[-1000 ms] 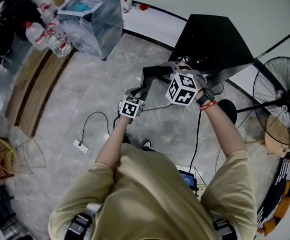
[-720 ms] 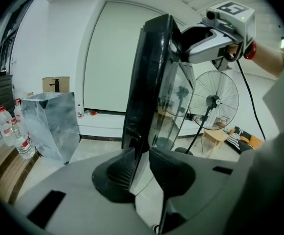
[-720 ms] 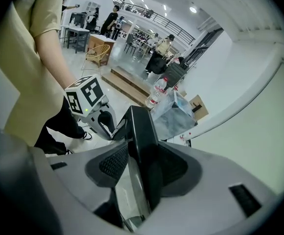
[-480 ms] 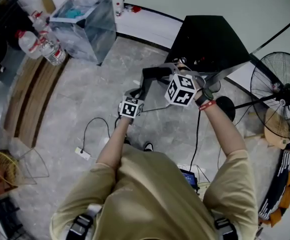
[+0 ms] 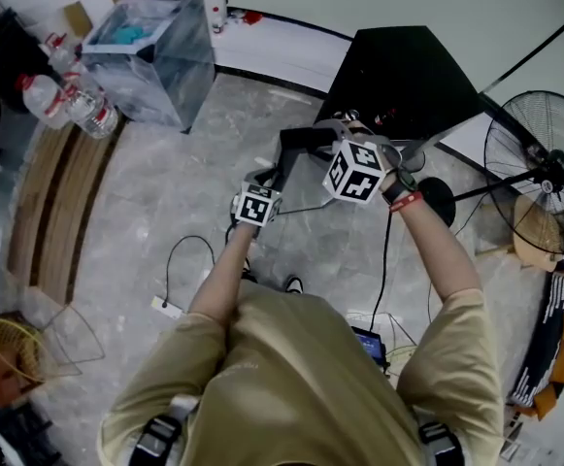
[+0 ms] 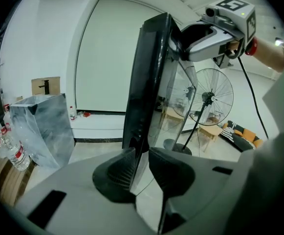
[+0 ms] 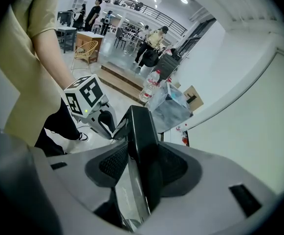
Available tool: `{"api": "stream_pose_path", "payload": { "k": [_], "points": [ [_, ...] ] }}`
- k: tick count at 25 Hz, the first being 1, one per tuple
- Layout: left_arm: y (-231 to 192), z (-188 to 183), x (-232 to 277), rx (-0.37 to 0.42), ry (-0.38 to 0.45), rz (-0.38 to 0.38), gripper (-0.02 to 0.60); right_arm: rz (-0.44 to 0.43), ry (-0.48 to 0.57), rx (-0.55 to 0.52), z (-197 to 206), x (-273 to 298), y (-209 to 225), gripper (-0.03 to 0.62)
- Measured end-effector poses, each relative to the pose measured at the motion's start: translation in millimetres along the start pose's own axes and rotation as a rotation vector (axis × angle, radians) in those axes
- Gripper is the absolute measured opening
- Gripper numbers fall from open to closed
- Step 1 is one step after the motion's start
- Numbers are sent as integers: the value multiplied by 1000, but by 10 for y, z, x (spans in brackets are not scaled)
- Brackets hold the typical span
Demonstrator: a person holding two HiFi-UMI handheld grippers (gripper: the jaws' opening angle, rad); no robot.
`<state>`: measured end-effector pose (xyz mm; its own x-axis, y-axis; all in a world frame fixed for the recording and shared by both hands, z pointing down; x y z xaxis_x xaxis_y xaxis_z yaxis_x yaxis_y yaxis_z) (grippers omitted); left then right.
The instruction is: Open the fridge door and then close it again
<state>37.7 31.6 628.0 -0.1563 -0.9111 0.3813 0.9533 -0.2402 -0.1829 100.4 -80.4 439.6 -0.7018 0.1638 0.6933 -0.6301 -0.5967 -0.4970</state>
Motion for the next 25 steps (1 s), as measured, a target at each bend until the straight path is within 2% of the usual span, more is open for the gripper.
{"api": "stream_pose_path", "payload": {
  "k": [12, 25],
  "points": [
    [-283, -156, 201, 52, -22, 61, 98, 62, -28, 75, -6, 167, 222, 206],
    [-607, -350, 513, 129, -77, 183, 97, 110, -91, 175, 17, 337, 531, 206]
  ]
}}
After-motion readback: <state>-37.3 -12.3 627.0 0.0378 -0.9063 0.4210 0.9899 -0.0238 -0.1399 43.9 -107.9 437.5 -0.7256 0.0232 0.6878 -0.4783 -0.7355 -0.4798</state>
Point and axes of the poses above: the fingertips, and each gripper's own axes: x forward along the fingers, y to its right, z out of its underside, the point moved 9 cm from there along -x, backward along the fingers, and after that the axes turned 12 degrees about y, right-handed, at the moved point
